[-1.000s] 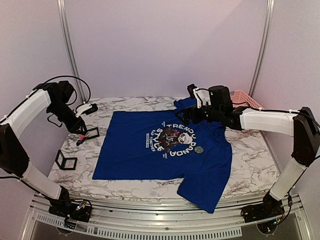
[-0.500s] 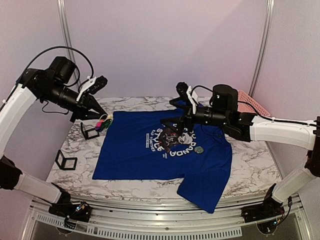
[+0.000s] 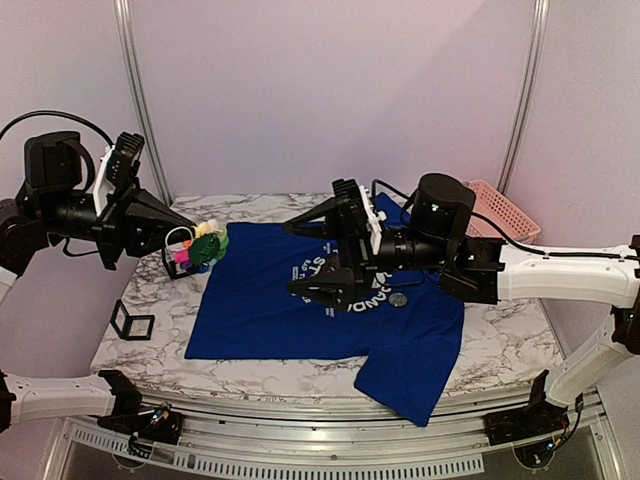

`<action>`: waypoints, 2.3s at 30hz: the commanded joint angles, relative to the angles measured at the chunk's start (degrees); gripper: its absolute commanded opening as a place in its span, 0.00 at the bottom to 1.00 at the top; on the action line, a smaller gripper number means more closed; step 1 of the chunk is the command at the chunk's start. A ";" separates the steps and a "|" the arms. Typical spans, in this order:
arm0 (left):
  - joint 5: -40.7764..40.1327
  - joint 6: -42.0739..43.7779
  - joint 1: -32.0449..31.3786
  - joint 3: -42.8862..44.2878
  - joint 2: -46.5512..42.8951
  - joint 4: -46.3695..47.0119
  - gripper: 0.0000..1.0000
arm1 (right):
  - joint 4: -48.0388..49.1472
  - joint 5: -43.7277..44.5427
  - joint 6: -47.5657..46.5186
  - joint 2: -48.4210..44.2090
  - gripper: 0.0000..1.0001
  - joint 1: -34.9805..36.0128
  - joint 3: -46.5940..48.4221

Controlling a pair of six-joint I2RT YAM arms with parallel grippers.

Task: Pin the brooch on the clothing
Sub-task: Pass from the left arm to the right

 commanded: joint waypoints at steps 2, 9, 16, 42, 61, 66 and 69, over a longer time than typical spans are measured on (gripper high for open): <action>2.69 -6.18 -2.83 -1.50 -2.13 8.96 0.00 | 3.52 -0.47 2.45 5.65 0.93 3.06 6.53; 4.89 -6.20 -4.34 -5.07 -4.83 11.04 0.00 | 4.76 -5.50 6.30 11.11 0.87 3.14 12.90; 7.22 -11.31 -5.39 -8.31 -4.04 19.86 0.00 | 1.62 -7.74 7.45 13.29 0.79 3.41 16.72; 5.97 -17.37 -7.77 -15.16 -0.93 33.19 0.00 | -3.81 -11.42 0.78 8.21 0.00 3.57 13.83; -0.66 -5.71 -7.59 -12.27 -0.13 15.83 0.89 | -17.10 -1.15 5.94 4.86 0.00 0.66 14.17; -3.96 -4.04 -7.87 -10.99 2.20 11.81 0.94 | -21.27 1.63 5.39 4.05 0.00 -0.41 14.57; -5.14 -5.05 -8.31 -10.36 4.40 12.58 0.95 | -22.24 1.90 5.04 3.42 0.00 -1.20 13.85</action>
